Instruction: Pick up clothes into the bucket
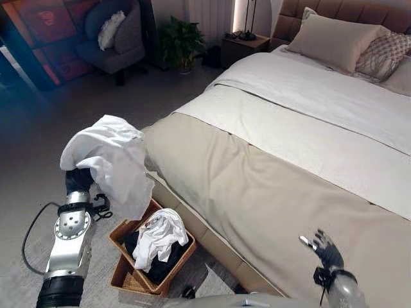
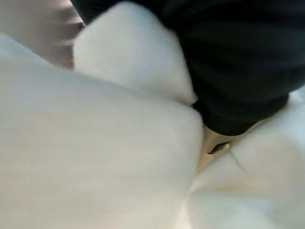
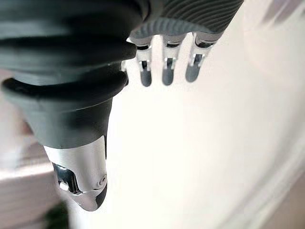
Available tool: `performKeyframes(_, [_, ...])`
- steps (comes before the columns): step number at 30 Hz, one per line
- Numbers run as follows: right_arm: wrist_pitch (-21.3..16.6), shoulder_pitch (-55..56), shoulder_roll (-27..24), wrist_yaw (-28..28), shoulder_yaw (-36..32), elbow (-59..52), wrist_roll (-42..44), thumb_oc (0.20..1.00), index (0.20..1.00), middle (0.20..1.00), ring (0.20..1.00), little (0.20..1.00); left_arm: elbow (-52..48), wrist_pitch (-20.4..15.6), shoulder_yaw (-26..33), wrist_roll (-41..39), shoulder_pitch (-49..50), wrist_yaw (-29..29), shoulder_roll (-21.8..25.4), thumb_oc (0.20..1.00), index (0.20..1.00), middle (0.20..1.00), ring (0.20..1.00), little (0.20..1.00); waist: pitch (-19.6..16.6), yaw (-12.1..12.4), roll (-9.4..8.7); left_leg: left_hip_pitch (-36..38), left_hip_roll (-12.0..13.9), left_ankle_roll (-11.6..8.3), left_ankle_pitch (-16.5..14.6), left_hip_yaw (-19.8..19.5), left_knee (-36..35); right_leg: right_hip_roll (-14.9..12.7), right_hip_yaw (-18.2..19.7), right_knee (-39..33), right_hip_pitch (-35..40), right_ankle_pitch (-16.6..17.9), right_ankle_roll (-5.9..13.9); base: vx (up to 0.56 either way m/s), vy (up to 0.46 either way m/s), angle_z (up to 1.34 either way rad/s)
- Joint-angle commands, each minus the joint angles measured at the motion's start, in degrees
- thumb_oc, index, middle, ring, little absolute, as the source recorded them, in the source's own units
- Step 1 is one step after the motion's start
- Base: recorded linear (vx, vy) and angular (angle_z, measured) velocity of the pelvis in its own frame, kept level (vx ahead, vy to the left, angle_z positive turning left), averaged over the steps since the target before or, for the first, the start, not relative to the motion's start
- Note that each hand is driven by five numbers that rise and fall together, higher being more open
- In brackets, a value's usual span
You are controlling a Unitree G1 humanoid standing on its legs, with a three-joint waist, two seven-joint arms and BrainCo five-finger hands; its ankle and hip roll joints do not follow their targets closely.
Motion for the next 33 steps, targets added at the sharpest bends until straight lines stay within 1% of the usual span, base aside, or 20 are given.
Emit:
performKeyframes(1, [-2.69, -3.55, -0.80, -1.71, 4.16, 0.10, -6.42, 1.000, 1.000, 1.000, 1.000, 1.000, 1.21, -4.85, 3.19, 1.73, -4.05, 3.11, 2.17, 0.200, 0.200, 0.200, 0.200, 0.200, 2.56, -1.59, -2.53, -4.21, -2.39, 1.17, -5.24, -2.17, 8.00, -5.30, -0.70, 8.27, -2.77, -3.06, 3.24, -0.14, 0.032, -0.04])
performKeyframes(5, [-3.15, -5.27, -1.72, -4.08, 6.87, 6.14, -10.62, 1.000, 1.000, 1.000, 1.000, 1.000, 5.06, -5.85, 1.73, 1.62, -5.80, 6.01, 2.43, 0.200, 0.200, 0.200, 0.200, 0.200, 7.11, -2.04, -2.38, -9.77, -3.26, 1.60, -5.76, -2.31, 12.71, -5.79, 0.43, 13.13, -8.58, -3.47, 2.86, -0.15, 0.036, -0.10])
performKeyframes(6, [-3.16, -5.29, -1.72, -4.09, 6.87, 6.16, -10.61, 1.000, 1.000, 1.000, 1.000, 1.000, 5.07, -5.86, 1.73, 1.62, -5.83, 6.01, 2.44, 0.200, 0.200, 0.200, 0.200, 0.200, 7.06, -2.03, -2.38, -9.87, -3.26, 1.60, -5.79, -2.30, 12.78, -5.80, 0.45, 13.20, -8.69, -3.50, 2.86, -0.15, 0.049, 0.01])
performKeyframes(7, [-3.34, -6.43, -2.69, -4.63, 8.35, 7.16, -11.93, 1.000, 1.000, 1.000, 1.000, 1.000, 6.65, -6.28, 0.95, 1.34, -7.07, 7.15, 2.92, 0.200, 0.200, 0.200, 0.200, 0.200, 9.09, -2.20, -2.37, -12.45, -3.44, 1.78, -6.06, -2.16, 15.17, -6.17, 1.02, 15.19, -11.18, -3.52, 2.66, -0.09, 0.033, -0.01])
performKeyframes(8, [-3.38, -6.55, -2.68, -4.64, 8.34, 7.24, -11.92, 1.000, 1.000, 1.000, 1.000, 1.000, 6.76, -6.33, 0.93, 1.34, -7.20, 7.16, 2.95, 0.200, 0.200, 0.200, 0.200, 0.200, 8.99, -2.17, -2.36, -12.80, -3.45, 1.79, -6.17, -2.13, 15.47, -6.19, 1.07, 15.43, -11.52, -3.60, 2.67, -0.13, 0.046, -0.04])
performKeyframes(9, [-3.31, -7.06, -3.23, -4.81, 9.13, 7.18, -12.86, 1.000, 1.000, 1.000, 1.000, 1.000, 7.62, -6.44, 0.49, 1.28, -7.87, 7.85, 3.28, 0.200, 0.200, 0.200, 0.200, 0.200, 9.73, -2.23, -2.46, -14.37, -3.61, 1.96, -6.54, -2.03, 17.06, -6.39, 1.52, 16.76, -13.11, -3.71, 2.56, -0.10, 0.043, -0.07])
performKeyframes(10, [-3.74, -8.26, -4.53, -5.17, 10.99, 6.57, -14.42, 1.000, 1.000, 1.000, 1.000, 1.000, 9.15, -6.88, -0.42, 1.13, -9.48, 8.86, 4.08, 0.200, 0.200, 0.200, 0.200, 0.200, 11.39, -2.34, -2.61, -17.29, -3.65, 2.23, -7.24, -1.81, 20.12, -6.94, 2.28, 19.23, -15.89, -4.12, 2.37, -0.12, 0.058, -0.05])
performKeyframes(12, [-4.01, -9.18, -5.24, -5.36, 12.57, 6.16, -15.42, 1.000, 1.000, 1.000, 1.000, 1.000, 10.83, -7.03, -1.10, 1.01, -10.94, 9.83, 4.77, 0.200, 0.200, 0.200, 0.200, 0.200, 12.77, -2.37, -2.70, -20.03, -3.67, 2.65, -8.12, -1.60, 23.23, -7.38, 3.04, 22.07, -18.58, -4.91, 2.08, -0.10, 0.059, -0.05])
performKeyframes(14, [-4.39, -10.34, -5.75, -5.97, 13.29, 4.89, -15.03, 1.000, 1.000, 1.000, 1.000, 1.000, 12.07, -6.96, -1.74, 1.08, -12.24, 11.34, 5.38, 0.200, 0.200, 0.200, 0.200, 0.200, 14.29, -2.57, -2.83, -22.46, -3.62, 2.91, -8.78, -1.55, 25.89, -7.75, 3.61, 24.80, -21.13, -5.64, 1.81, -0.09, 0.049, -0.03])
performKeyframes(15, [-4.68, -11.04, -6.02, -6.28, 13.69, 4.59, -14.95, 1.000, 1.000, 1.000, 1.000, 1.000, 13.02, -6.96, -2.14, 1.27, -13.27, 11.99, 5.97, 0.200, 0.200, 0.200, 0.200, 0.200, 15.11, -2.46, -2.94, -24.07, -3.60, 3.07, -9.80, -1.41, 28.22, -7.84, 3.92, 26.89, -22.63, -6.52, 1.60, -0.10, 0.036, -0.05])
performKeyframes(16, [-4.85, -11.64, -6.26, -6.22, 14.22, 4.00, -14.91, 1.000, 1.000, 1.000, 1.000, 1.000, 14.00, -6.99, -2.42, 1.17, -14.14, 12.48, 6.49, 0.200, 0.200, 0.200, 0.200, 0.200, 15.83, -2.58, -3.13, -25.19, -3.68, 3.17, -9.77, -1.41, 29.16, -8.09, 3.96, 27.80, -23.70, -6.46, 1.57, -0.07, 0.020, -0.08])
performKeyframes(17, [-4.86, -11.69, -6.25, -6.22, 14.21, 4.03, -14.90, 1.000, 1.000, 1.000, 1.000, 1.000, 14.13, -7.05, -2.46, 1.14, -14.26, 12.48, 6.53, 0.200, 0.200, 0.200, 0.200, 0.200, 15.90, -2.50, -3.11, -25.37, -3.63, 3.16, -10.27, -1.37, 29.75, -8.06, 4.04, 28.37, -23.89, -6.90, 1.57, -0.08, 0.024, -0.06])
performKeyframes(20, [-5.80, -13.89, -7.32, -7.28, 15.40, 2.08, -14.58, 1.000, 1.000, 1.000, 1.000, 1.000, 17.50, -6.93, -3.62, 0.66, -17.72, 14.67, 7.84, 0.200, 0.200, 0.200, 0.200, 0.200, 18.61, -2.78, -3.62, -31.04, -3.71, 3.31, -11.74, -1.45, 36.05, -8.34, 4.92, 33.33, -29.09, -8.00, 1.27, -0.13, 0.036, -0.01])
performKeyframes(22, [-6.09, -14.87, -7.58, -7.78, 15.96, 1.33, -14.47, 1.000, 1.000, 1.000, 1.000, 1.000, 18.88, -6.87, -4.06, -0.05, -19.06, 15.29, 8.40, 0.200, 0.200, 0.200, 0.200, 0.200, 19.69, -2.85, -3.95, -33.98, -3.49, 3.41, -12.33, -1.62, 38.93, -8.24, 5.17, 35.44, -31.73, -8.43, 1.05, -0.09, 0.019, -0.01])
performKeyframes(23, [-6.10, -14.89, -7.57, -7.78, 15.95, 1.35, -14.47, 1.000, 1.000, 1.000, 1.000, 1.000, 18.93, -6.89, -4.09, -0.07, -19.11, 15.29, 8.42, 0.200, 0.200, 0.200, 0.200, 0.200, 19.61, -2.83, -3.94, -34.16, -3.48, 3.41, -12.38, -1.62, 39.06, -8.23, 5.18, 35.55, -31.91, -8.47, 1.05, -0.12, 0.008, -0.02])
performKeyframes(24, [-6.54, -15.79, -8.09, -8.22, 16.10, 0.23, -13.97, 1.000, 1.000, 1.000, 1.000, 1.000, 20.85, -6.95, -4.64, -0.87, -20.46, 15.58, 9.64, 0.200, 0.200, 0.200, 0.200, 0.200, 20.48, -2.95, -4.44, -37.44, -3.31, 3.58, -12.97, -1.70, 42.01, -8.09, 5.33, 38.00, -35.09, -8.95, 0.91, -0.08, 0.004, -0.02])
performKeyframes(25, [-6.54, -15.79, -8.09, -8.22, 16.09, 0.23, -13.97, 1.000, 1.000, 1.000, 1.000, 1.000, 20.85, -6.95, -4.64, -0.87, -20.46, 15.58, 9.64, 0.200, 0.200, 0.200, 0.200, 0.200, 20.45, -2.95, -4.43, -37.47, -3.31, 3.58, -12.97, -1.69, 42.03, -8.09, 5.33, 38.01, -35.13, -8.95, 0.91, -0.15, 0.003, -0.05])
performKeyframes(26, [-6.97, -15.91, -8.43, -8.66, 16.06, -1.09, -13.34, 1.000, 1.000, 1.000, 1.000, 1.000, 22.47, -6.66, -5.36, -1.27, -22.24, 16.14, 10.59, 0.200, 0.200, 0.200, 0.200, 0.200, 21.17, -3.12, -4.85, -40.58, -3.35, 3.63, -13.34, -2.04, 44.27, -8.01, 5.37, 39.99, -37.99, -9.44, 0.79, -0.02, -0.012, -0.05])
performKeyframes(27, [-7.26, -15.94, -8.61, -8.91, 16.02, -1.93, -12.89, 1.000, 1.000, 1.000, 1.000, 1.000, 23.45, -6.50, -5.70, -1.61, -23.14, 16.52, 10.82, 0.200, 0.200, 0.200, 0.200, 0.200, 21.68, -3.19, -4.99, -41.41, -3.28, 3.44, -15.40, -2.53, 45.86, -7.66, 5.69, 41.95, -38.92, -11.53, 1.10, -0.05, -0.020, -0.03])
performKeyframes(33, [-8.01, -16.04, -9.48, -10.50, 16.26, -2.96, -11.93, 1.000, 1.000, 1.000, 1.000, 1.000, 27.20, -6.41, -8.67, -3.94, -28.37, 17.38, 12.52, 0.200, 0.200, 0.200, 0.200, 0.200, 22.33, -3.88, -5.79, -50.70, -3.27, 3.60, -16.27, -3.28, 51.41, -7.85, 5.33, 47.63, -47.66, -13.09, 0.83, -0.06, -0.009, 0.05])
